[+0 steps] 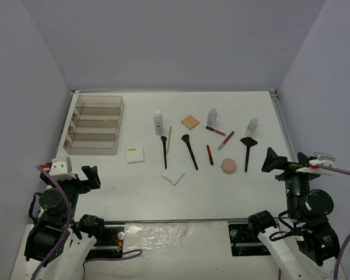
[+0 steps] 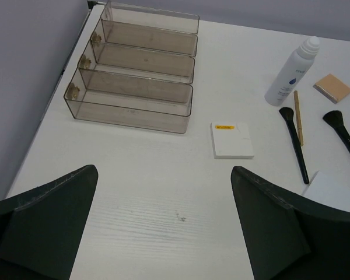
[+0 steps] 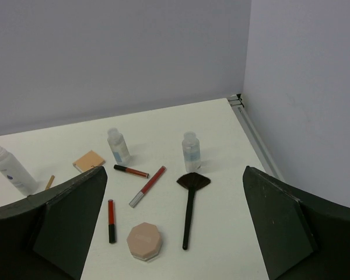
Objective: Organize the makeup
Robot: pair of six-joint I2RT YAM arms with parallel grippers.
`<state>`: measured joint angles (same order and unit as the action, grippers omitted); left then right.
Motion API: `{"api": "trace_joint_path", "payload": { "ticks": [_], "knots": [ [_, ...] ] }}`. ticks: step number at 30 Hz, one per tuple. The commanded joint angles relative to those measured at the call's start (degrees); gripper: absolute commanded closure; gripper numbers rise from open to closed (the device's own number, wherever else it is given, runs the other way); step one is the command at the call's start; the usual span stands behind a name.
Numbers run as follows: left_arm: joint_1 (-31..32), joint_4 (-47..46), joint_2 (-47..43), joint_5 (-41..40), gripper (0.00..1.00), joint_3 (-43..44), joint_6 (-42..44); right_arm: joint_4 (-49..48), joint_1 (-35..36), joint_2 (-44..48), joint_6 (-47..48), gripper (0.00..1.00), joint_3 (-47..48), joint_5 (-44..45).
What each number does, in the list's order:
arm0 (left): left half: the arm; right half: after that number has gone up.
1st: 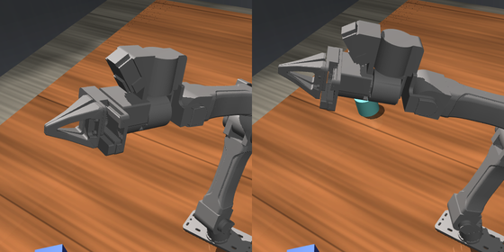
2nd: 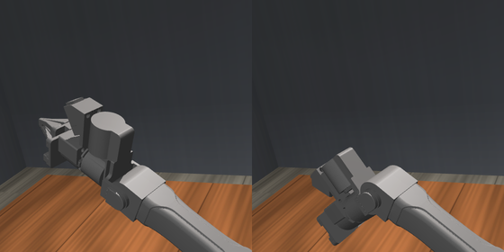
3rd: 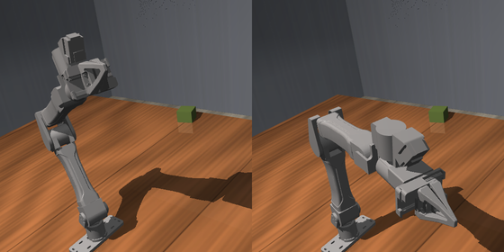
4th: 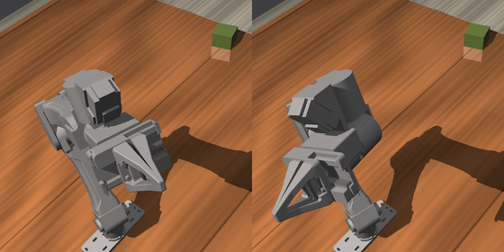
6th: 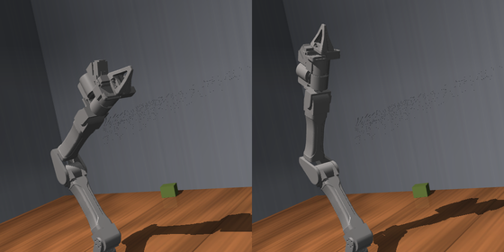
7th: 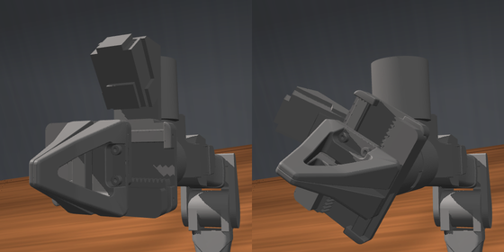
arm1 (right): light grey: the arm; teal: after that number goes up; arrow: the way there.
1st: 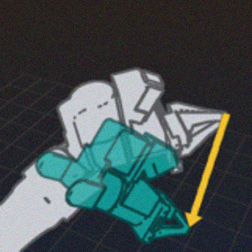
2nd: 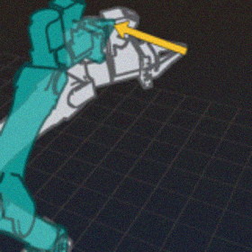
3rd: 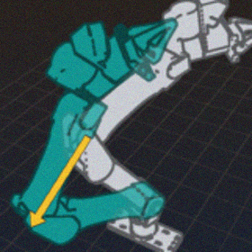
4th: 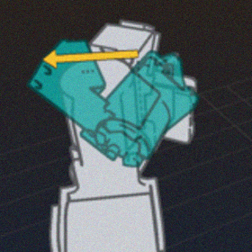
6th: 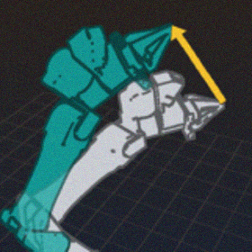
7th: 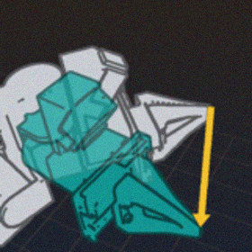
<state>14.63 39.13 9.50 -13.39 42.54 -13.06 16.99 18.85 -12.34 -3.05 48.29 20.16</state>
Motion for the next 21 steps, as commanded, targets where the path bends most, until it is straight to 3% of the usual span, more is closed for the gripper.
{"api": "trace_joint_path", "payload": {
  "ticks": [1,14,21],
  "knots": [
    [0.3,-3.7,2.1,0.5,0.03,1.0,0.4,-4.1,0.5,-0.8,-1.2,0.0,-0.5,1.8],
    [0.3,-4.9,15.4,2.0,0.03,4.1,2.8,-4.7,0.5,5.3,-3.5,0.0,-4.9,1.9],
    [0.3,-6.9,14.0,3.6,0.03,1.9,2.5,-4.6,0.4,9.4,-4.7,0.0,-7.3,2.3]
  ]
}}
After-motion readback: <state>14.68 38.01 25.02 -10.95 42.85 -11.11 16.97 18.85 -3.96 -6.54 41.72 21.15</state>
